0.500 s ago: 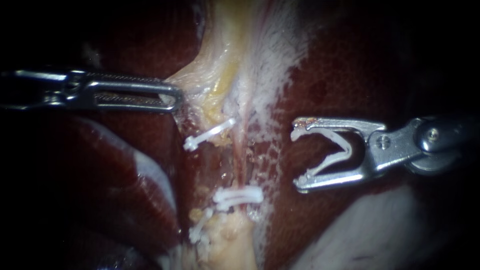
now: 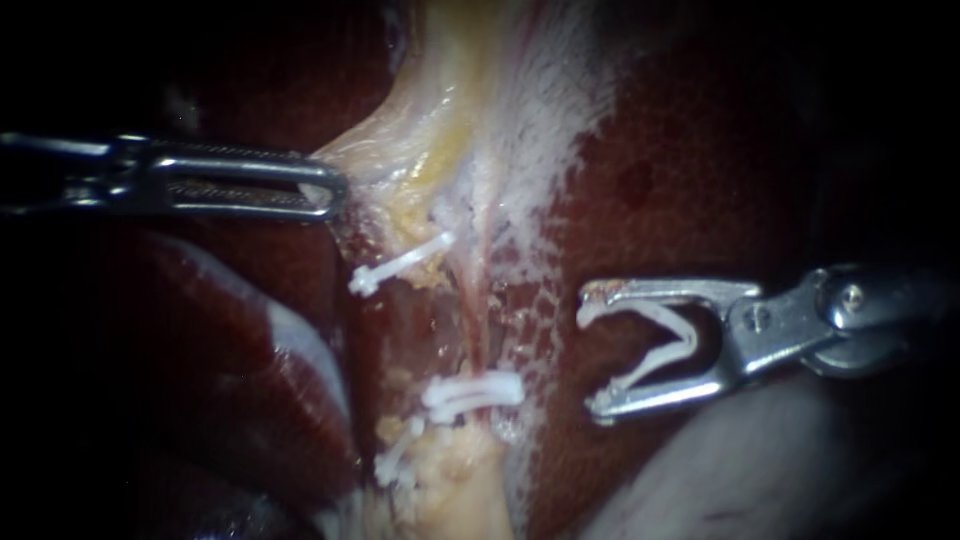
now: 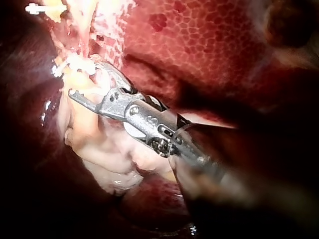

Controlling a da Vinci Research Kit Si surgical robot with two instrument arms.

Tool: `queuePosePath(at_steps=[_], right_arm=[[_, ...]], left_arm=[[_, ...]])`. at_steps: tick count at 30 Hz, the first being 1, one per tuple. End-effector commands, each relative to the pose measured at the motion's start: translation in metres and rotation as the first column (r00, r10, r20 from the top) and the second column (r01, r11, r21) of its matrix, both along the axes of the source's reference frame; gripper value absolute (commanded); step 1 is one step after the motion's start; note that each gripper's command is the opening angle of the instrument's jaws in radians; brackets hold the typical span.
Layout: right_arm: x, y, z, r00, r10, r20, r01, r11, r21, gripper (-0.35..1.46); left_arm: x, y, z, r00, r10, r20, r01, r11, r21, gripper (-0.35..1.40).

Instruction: Clipping third clip right tube

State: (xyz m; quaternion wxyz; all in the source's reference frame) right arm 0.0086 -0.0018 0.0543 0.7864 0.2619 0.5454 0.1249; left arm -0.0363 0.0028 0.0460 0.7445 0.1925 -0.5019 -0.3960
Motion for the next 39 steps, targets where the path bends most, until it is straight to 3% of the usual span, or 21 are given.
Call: queuePosePath(at_steps=[1,10,22,30,39], right_arm=[[0.0004,-0.0002,0.0003,1.0000,0.001,0.005,-0.001,1.000,0.015,0.53],[0.0036,-0.0007,0.0028,0.9995,0.018,0.026,-0.019,0.998,0.056,0.55],[0.0072,0.0002,0.0058,0.9986,0.036,0.040,-0.038,0.998,0.058,0.55],[0.0096,-0.0006,0.0080,0.9991,0.021,0.036,-0.023,0.998,0.061,0.55],[0.0116,-0.0011,0.0074,0.9994,-0.034,0.010,0.033,0.996,0.082,0.54]], left_arm=[[0.0002,0.0000,-0.0004,1.0000,-0.002,-0.004,0.002,1.000,0.001,-0.35],[0.0015,-0.0011,-0.0037,0.9999,-0.014,0.002,0.014,1.000,0.002,-0.35],[0.0013,-0.0017,-0.0047,0.9999,-0.015,0.001,0.015,1.000,0.002,-0.35],[0.0012,-0.0019,-0.0050,0.9998,-0.017,-0.001,0.017,1.000,0.001,-0.35],[0.0008,-0.0020,-0.0049,0.9998,-0.019,-0.003,0.019,1.000,0.000,-0.35]])
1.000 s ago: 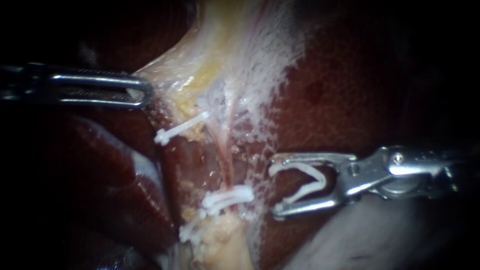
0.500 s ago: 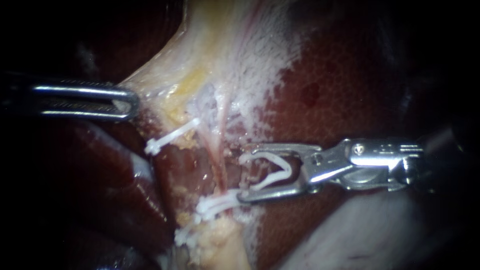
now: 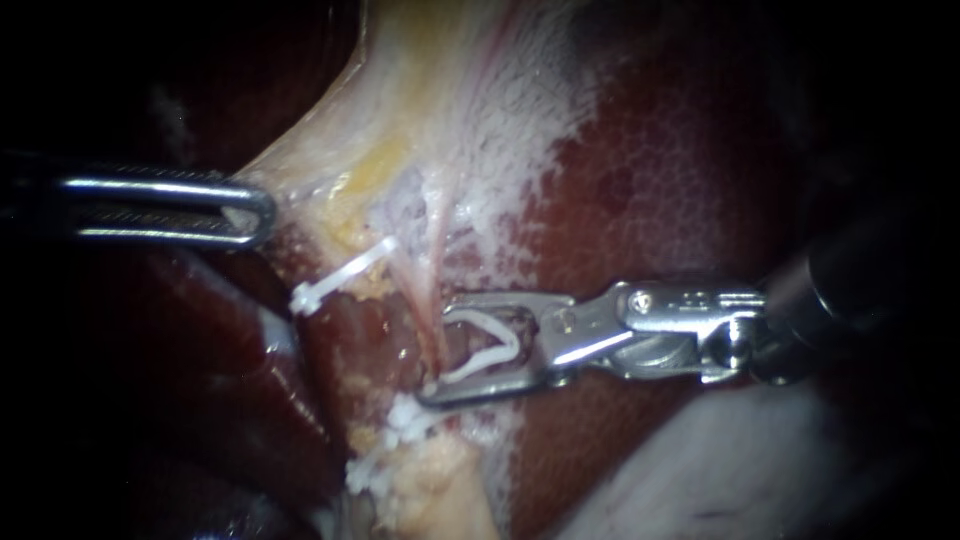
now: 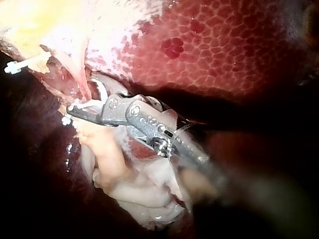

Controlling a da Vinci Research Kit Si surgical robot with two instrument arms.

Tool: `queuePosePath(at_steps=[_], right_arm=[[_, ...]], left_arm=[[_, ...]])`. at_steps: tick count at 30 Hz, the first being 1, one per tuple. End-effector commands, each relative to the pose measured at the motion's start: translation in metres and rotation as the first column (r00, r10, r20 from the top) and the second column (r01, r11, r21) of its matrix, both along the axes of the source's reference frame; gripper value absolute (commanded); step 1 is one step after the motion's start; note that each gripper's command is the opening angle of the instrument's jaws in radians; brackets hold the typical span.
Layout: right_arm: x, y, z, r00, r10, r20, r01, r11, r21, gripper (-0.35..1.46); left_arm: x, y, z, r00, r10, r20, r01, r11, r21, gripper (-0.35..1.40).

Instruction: Clipping third clip right tube

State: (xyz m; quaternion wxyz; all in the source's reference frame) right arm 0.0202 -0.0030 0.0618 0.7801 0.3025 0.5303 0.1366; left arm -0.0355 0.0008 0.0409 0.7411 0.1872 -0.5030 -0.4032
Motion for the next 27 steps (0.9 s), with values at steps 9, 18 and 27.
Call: queuePosePath(at_steps=[9,18,27], right_arm=[[0.0009,0.0000,-0.0007,0.9997,-0.020,-0.009,0.020,1.000,-0.005,0.51],[0.0007,0.0010,-0.0014,1.0000,0.000,-0.001,0.000,1.000,-0.006,0.49],[0.0004,0.0014,-0.0014,1.0000,0.001,-0.002,-0.001,1.000,-0.004,0.41]], left_arm=[[-0.0001,0.0000,0.0002,1.0000,0.000,-0.001,0.000,1.000,0.000,-0.35],[-0.0002,0.0000,0.0002,1.0000,0.000,-0.001,0.000,1.000,0.000,-0.35],[-0.0002,0.0000,0.0004,1.0000,0.000,-0.001,0.000,1.000,-0.001,-0.35]])
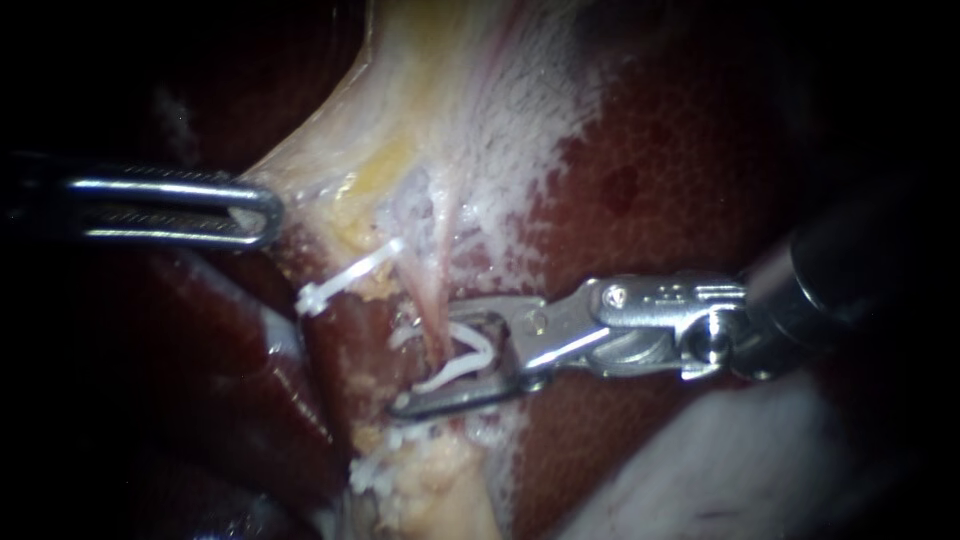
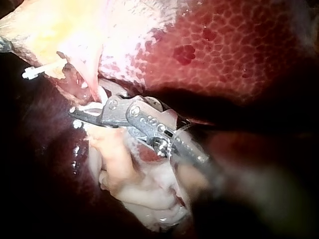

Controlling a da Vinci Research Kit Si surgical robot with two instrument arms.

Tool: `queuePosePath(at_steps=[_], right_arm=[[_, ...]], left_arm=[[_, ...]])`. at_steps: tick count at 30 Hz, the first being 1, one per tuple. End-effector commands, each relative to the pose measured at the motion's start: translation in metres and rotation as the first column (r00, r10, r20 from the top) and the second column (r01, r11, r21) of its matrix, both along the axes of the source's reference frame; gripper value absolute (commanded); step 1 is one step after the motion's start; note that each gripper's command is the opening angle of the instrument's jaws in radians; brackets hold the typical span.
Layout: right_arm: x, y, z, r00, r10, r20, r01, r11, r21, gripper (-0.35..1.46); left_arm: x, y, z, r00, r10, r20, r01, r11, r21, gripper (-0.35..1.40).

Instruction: Clipping third clip right tube

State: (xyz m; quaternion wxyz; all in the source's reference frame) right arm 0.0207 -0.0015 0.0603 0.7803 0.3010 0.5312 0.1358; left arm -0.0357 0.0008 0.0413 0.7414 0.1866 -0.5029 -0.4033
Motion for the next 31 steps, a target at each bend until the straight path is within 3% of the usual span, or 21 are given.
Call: queuePosePath(at_steps=[1,2,6,9,31], right_arm=[[-0.0002,-0.0001,0.0001,1.0000,-0.001,0.000,0.001,1.000,-0.001,0.37],[-0.0003,-0.0001,0.0001,1.0000,0.002,0.003,-0.002,1.000,0.010,0.32],[-0.0015,-0.0003,0.0002,0.9994,0.023,0.027,-0.024,0.998,0.063,-0.22],[-0.0019,-0.0002,0.0002,0.9983,0.044,0.038,-0.047,0.997,0.060,-0.35],[-0.0020,-0.0004,0.0004,0.9980,0.048,0.042,-0.051,0.997,0.062,-0.35]], left_arm=[[0.0000,0.0000,0.0000,1.0000,0.000,0.000,0.000,1.000,0.000,-0.35],[0.0000,0.0000,0.0001,1.0000,0.000,0.000,0.000,1.000,0.000,-0.35],[0.0000,0.0000,0.0001,1.0000,0.000,0.000,0.000,1.000,0.000,-0.35],[0.0000,0.0000,0.0001,1.0000,0.000,0.000,0.000,1.000,0.000,-0.35],[0.0000,0.0002,0.0005,1.0000,0.000,0.000,0.000,1.000,0.000,-0.35]])
